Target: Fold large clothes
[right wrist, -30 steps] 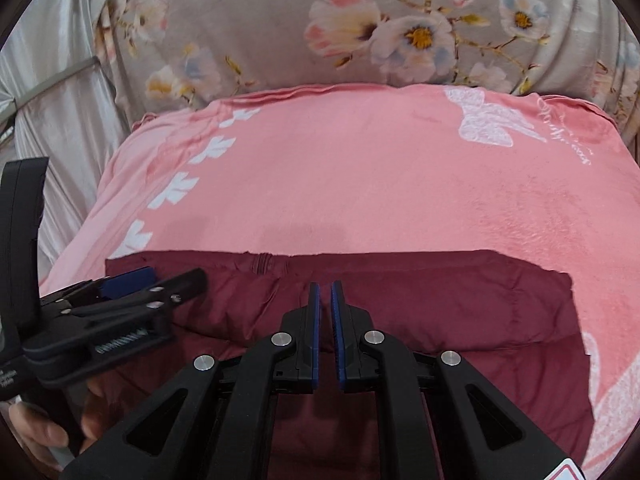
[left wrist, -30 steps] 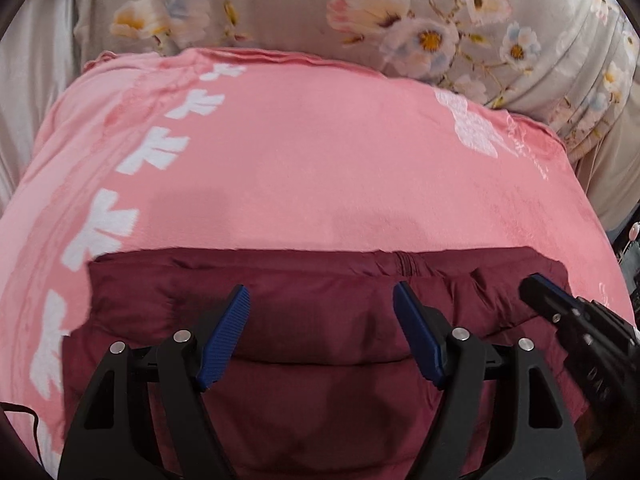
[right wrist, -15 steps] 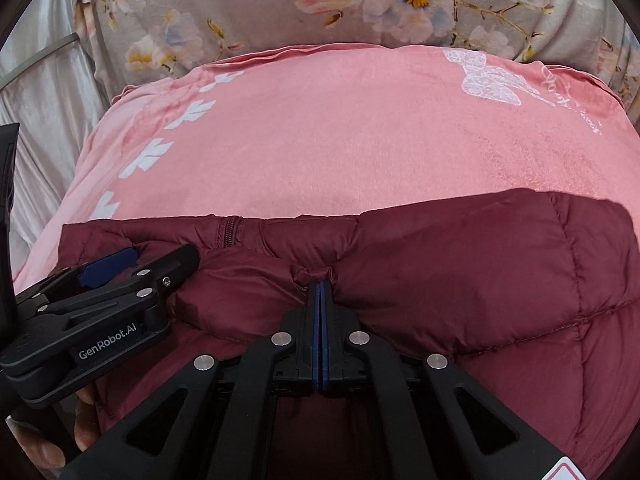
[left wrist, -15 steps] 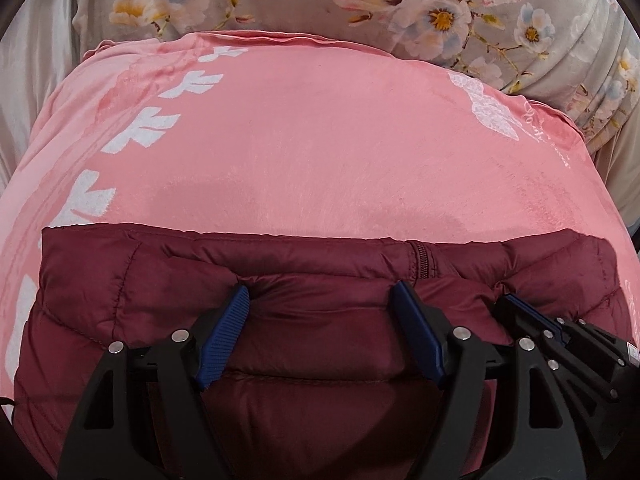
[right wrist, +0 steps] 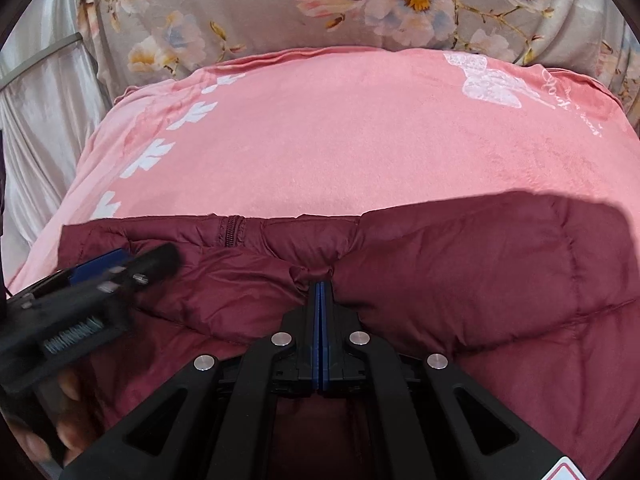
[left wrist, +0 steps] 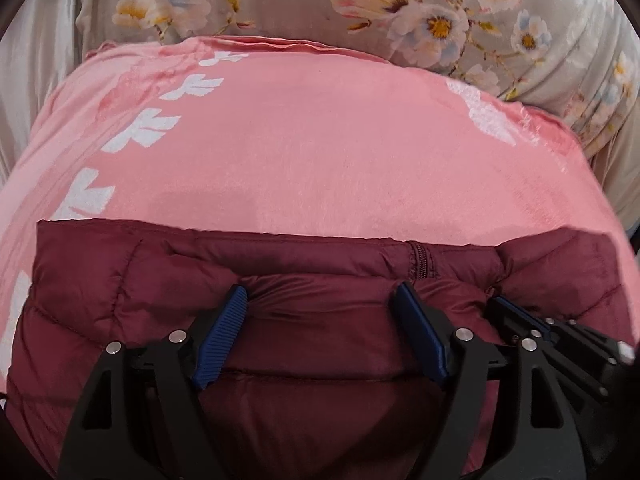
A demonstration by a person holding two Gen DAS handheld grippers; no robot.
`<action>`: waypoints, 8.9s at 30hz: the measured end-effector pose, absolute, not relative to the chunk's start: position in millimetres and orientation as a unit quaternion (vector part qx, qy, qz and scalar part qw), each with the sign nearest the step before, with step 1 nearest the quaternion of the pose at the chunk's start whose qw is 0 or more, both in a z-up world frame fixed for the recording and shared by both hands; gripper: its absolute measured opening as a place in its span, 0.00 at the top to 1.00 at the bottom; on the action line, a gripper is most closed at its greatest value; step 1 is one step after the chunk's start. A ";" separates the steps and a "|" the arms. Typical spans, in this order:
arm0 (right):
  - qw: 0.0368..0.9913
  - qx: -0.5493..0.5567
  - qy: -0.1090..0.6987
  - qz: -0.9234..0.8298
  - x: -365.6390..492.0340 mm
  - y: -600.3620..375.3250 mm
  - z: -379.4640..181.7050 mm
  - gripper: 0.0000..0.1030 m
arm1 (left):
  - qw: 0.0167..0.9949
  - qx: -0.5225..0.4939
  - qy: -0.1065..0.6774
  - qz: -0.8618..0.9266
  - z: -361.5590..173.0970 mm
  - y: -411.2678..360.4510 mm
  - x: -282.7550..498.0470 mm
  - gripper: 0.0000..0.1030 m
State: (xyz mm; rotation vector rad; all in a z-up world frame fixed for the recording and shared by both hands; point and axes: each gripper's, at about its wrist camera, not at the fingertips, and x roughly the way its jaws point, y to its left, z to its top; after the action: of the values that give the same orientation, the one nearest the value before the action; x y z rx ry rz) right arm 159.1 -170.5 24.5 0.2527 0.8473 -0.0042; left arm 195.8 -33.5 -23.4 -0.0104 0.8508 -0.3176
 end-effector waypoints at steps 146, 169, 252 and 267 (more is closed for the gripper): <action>0.919 0.325 0.208 -0.081 -92.4 -314.4 33.5 0.89 | 0.791 0.131 0.477 -0.360 49.9 -317.9 93.4 0.43; 0.879 0.344 0.296 -0.143 -96.0 -322.8 -26.0 0.96 | 0.809 0.196 0.462 -0.307 -36.5 -368.3 111.7 0.48; 0.869 0.365 0.331 -0.034 -35.3 -333.9 11.6 0.81 | 0.718 -0.257 0.557 -0.329 -21.0 -75.8 80.7 0.44; 0.975 0.199 0.102 -0.013 -140.0 -306.1 233.3 0.84 | 0.780 -0.230 0.367 -0.452 176.3 -59.5 -29.1 0.63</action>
State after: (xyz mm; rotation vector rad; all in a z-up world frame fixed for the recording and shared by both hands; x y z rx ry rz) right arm -140.0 -306.1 233.3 0.4020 0.2058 -0.0257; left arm -29.1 -59.5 176.3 -0.4975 0.7940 -0.9769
